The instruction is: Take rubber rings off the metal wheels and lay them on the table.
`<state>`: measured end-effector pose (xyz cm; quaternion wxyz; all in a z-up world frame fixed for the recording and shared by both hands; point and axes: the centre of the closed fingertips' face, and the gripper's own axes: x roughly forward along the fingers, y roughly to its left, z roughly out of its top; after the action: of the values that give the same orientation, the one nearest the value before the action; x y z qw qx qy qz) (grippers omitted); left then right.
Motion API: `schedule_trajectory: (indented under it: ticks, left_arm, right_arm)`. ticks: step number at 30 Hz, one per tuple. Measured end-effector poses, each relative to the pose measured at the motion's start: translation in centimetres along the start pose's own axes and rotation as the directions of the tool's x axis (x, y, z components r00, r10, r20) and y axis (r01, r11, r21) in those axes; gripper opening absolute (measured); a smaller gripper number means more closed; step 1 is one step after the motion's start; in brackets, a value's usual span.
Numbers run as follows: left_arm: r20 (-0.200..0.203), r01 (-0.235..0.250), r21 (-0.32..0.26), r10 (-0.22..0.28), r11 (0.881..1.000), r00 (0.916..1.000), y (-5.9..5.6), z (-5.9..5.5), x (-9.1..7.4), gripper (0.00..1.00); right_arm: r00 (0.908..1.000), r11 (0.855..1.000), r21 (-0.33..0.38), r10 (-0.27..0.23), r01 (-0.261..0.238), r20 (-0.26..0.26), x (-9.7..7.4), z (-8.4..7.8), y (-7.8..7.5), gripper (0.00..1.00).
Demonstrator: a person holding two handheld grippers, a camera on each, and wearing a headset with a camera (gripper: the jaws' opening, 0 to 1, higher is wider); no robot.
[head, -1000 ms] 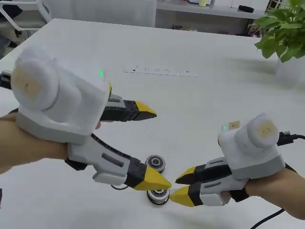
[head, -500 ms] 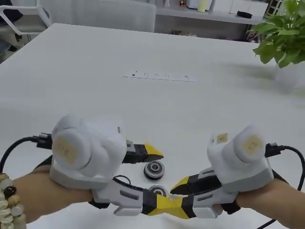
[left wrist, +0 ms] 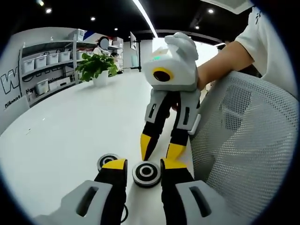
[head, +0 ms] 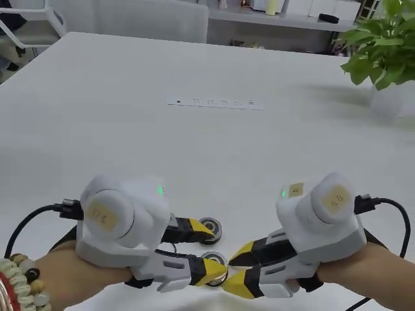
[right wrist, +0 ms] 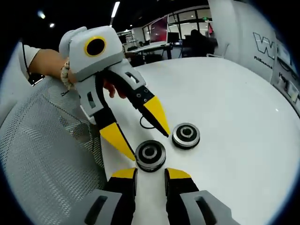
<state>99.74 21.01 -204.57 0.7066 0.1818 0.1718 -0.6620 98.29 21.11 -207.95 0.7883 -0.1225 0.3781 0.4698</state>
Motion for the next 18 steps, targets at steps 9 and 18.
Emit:
schedule_trajectory:
  ticks: [9,18]
  left_arm:
    - [-0.04,0.01,-0.018,-0.01,1.0,0.9992,-0.3,-1.4,0.5,0.14]
    - [-0.043,0.01,0.023,-0.009,1.0,0.999,-0.4,-1.2,0.6,0.08]
  right_arm:
    - [1.0,1.0,-0.01,0.0,0.0,0.004,0.1,0.1,0.0,0.2]
    - [1.0,1.0,-0.018,0.001,-0.001,0.003,0.3,0.1,0.1,0.18]
